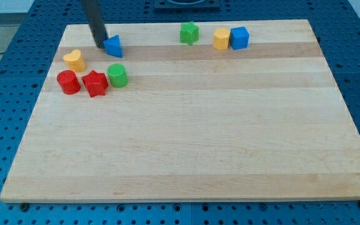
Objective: Move the blue cube to the right center of the board
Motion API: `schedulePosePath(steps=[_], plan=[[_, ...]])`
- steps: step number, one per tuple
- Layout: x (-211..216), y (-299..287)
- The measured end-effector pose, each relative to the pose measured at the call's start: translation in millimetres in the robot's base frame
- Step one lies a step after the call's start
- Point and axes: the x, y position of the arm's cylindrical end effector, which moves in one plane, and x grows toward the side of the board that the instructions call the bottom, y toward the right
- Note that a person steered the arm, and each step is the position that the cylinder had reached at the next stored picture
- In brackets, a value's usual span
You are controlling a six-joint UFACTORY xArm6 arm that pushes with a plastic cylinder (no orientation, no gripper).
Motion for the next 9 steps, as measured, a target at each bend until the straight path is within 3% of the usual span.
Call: schedulePosePath(steps=[1, 3, 4, 6, 8, 9], plan=[[-2, -11], [-74, 40], [-73, 53], [-68, 195], [-12, 200], [-43, 216]])
